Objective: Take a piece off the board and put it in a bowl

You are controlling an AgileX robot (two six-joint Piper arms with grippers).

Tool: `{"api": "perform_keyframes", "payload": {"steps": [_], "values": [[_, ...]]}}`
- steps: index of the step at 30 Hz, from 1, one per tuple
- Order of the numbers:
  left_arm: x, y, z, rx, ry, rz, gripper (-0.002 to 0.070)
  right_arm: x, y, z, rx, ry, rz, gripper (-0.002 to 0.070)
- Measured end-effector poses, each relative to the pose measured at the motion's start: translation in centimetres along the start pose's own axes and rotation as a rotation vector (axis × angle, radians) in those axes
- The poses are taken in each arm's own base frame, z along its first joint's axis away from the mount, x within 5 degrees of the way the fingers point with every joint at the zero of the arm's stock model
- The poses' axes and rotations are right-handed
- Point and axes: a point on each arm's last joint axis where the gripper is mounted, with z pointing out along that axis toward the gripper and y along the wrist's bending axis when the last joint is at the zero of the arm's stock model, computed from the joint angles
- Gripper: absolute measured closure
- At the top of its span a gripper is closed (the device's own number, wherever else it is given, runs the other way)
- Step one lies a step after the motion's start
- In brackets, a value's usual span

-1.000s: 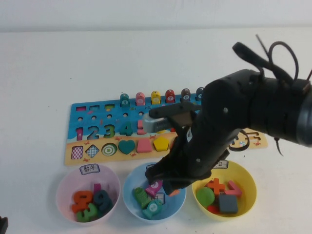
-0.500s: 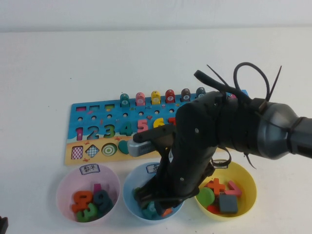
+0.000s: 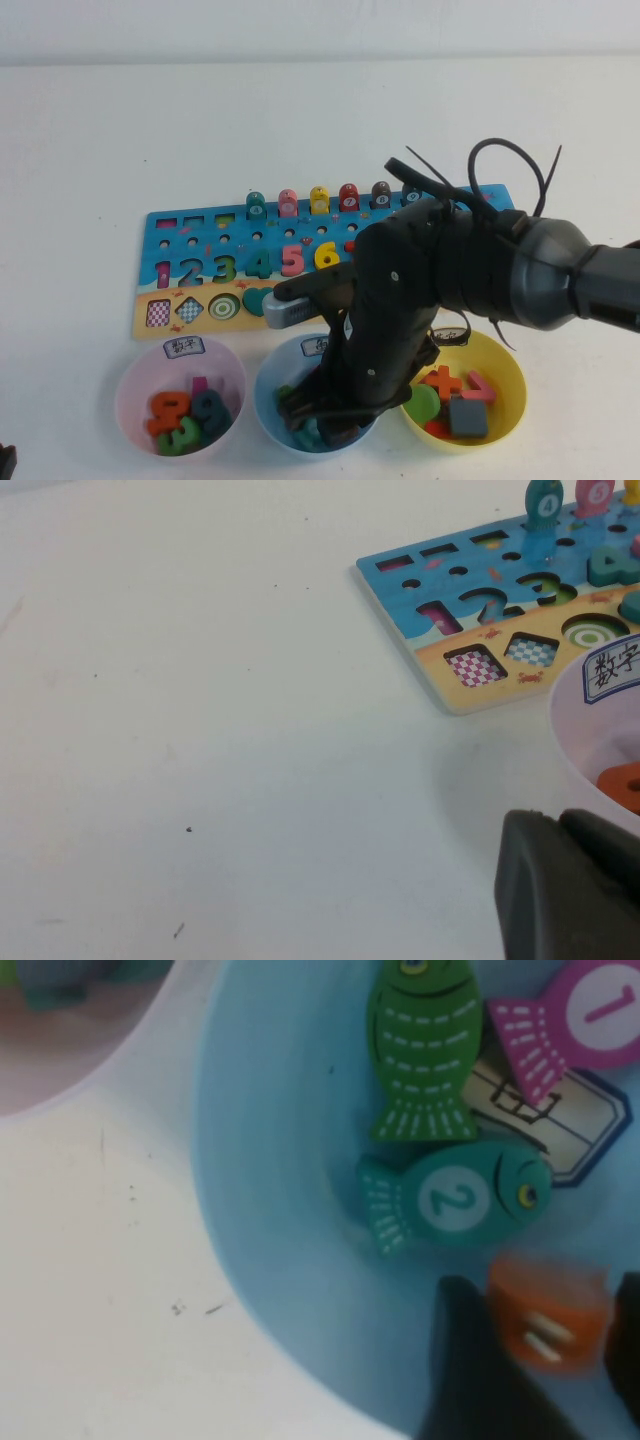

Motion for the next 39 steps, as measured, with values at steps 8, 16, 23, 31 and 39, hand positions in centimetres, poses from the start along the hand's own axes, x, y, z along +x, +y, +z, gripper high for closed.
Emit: {"api": "perform_keyframes", "payload": {"steps": [8,16,23,31,39], "values": [[0.0,0.0,0.0,0.0,0.0,0.0,0.068,-0.2,0.0,-0.3,0.008,-0.005,-0.009,0.0325],[0.0,0.0,0.0,0.0,0.0,0.0,0.068,-1.4,1.1,-3.4,0.007,0.003,-0.074,0.0426],[0.0,0.0,0.0,0.0,0.0,0.0,0.068,-0.2,0.9,-6.5,0.047,-0.015,-0.114,0.066],[0.0,0.0,0.0,0.0,0.0,0.0,0.068,5.1,1.0,-11.9,0.008,-0.232,-0.187,0.069],[0.0,0.0,0.0,0.0,0.0,0.0,0.068,9.1,-1.1,-12.4,0.072,-0.252,-0.223,0.0692]]}}
